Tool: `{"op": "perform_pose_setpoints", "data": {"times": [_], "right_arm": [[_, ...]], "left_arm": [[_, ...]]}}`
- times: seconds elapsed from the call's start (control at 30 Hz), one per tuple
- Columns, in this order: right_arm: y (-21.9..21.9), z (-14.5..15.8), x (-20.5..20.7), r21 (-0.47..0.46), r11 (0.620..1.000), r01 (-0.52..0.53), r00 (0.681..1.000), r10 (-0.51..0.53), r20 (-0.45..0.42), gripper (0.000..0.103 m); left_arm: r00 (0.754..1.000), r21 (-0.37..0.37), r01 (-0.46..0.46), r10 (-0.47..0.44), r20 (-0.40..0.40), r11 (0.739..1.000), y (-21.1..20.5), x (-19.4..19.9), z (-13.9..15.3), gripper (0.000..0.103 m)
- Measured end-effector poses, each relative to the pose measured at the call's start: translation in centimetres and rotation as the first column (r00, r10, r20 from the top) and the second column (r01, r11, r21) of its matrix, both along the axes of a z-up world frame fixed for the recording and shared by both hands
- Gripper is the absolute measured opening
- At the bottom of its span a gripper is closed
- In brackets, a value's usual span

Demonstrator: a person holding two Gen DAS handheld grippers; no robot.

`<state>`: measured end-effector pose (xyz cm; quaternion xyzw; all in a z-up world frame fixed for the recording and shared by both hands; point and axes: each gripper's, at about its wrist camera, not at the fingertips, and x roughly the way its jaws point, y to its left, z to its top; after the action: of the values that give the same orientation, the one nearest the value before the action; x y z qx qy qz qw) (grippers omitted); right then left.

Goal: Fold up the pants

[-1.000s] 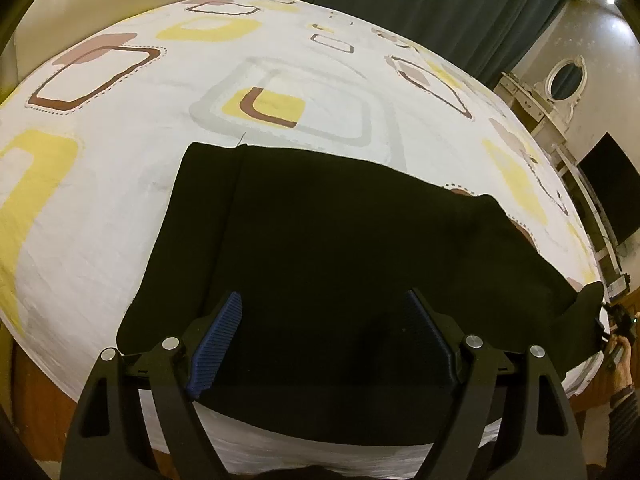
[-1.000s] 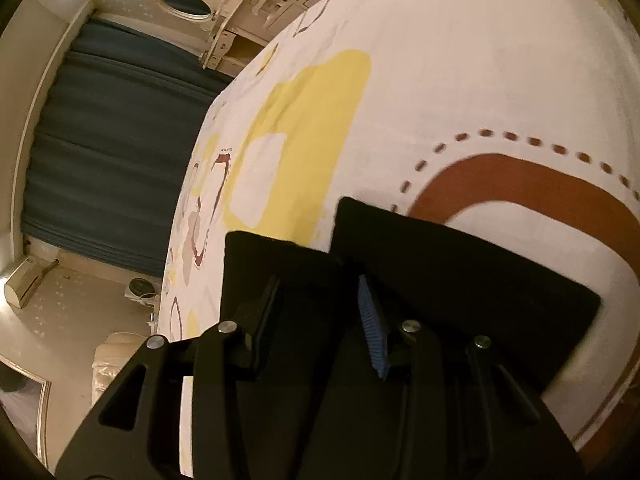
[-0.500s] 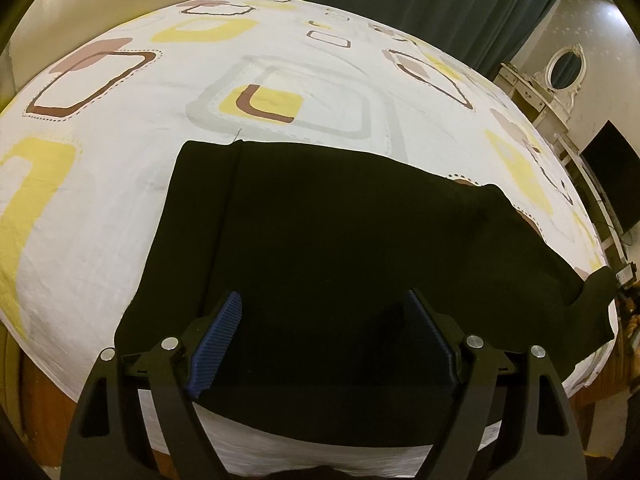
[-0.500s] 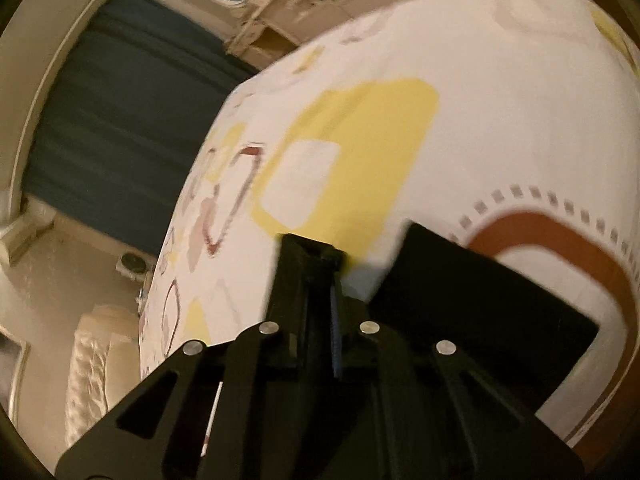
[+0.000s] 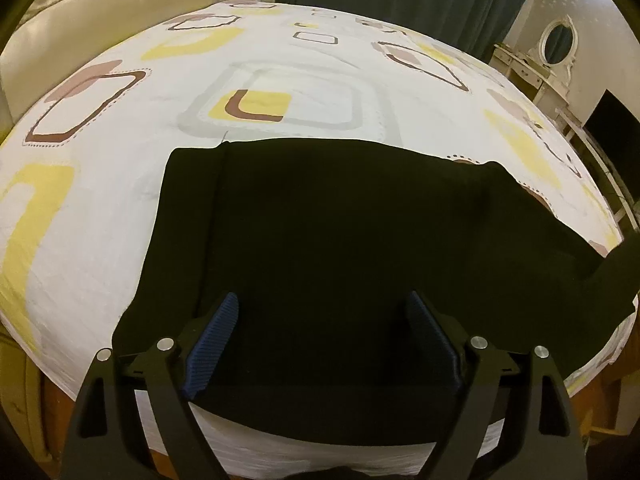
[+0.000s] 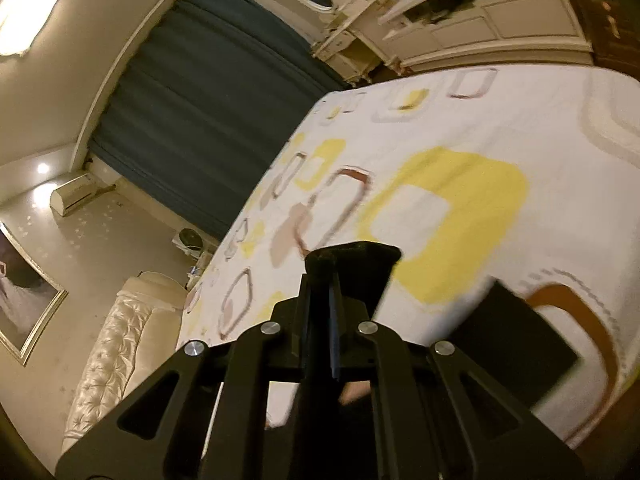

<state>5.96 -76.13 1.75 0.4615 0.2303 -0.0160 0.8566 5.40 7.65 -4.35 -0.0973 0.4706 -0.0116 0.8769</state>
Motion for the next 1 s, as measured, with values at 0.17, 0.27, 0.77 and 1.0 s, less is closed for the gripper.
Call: {"op": "perform_pose_setpoints", "data": {"times": [0.17,0.27,0.77,1.0], "right_arm": [[-3.9,-8.9,-6.3,0.066,0.995,0.078,0.983,-0.066,-0.17,0.007],[-4.5,-12.5,-8.0,0.098,0.99,0.098,0.969,-0.073,-0.235,0.007],[-5.1,-7.5,-4.8,-0.138,0.99,-0.016,0.972,-0.017,-0.234,0.032],[-3.9,-8.1,3.5,-0.188,0.966,-0.177,0.946,0.114,-0.302,0.044]], "left_arm": [[1.0,-0.039,-0.014,0.014,-0.003,0.999,0.3,0.1,0.0,0.085],[1.0,-0.037,-0.014,0.014,-0.004,0.999,0.1,0.1,0.0,0.085],[1.0,-0.043,-0.028,0.028,-0.007,0.999,-0.1,0.3,0.0,0.086],[1.0,-0.01,-0.013,0.013,0.001,1.0,-0.5,0.2,-0.1,0.086]]}}
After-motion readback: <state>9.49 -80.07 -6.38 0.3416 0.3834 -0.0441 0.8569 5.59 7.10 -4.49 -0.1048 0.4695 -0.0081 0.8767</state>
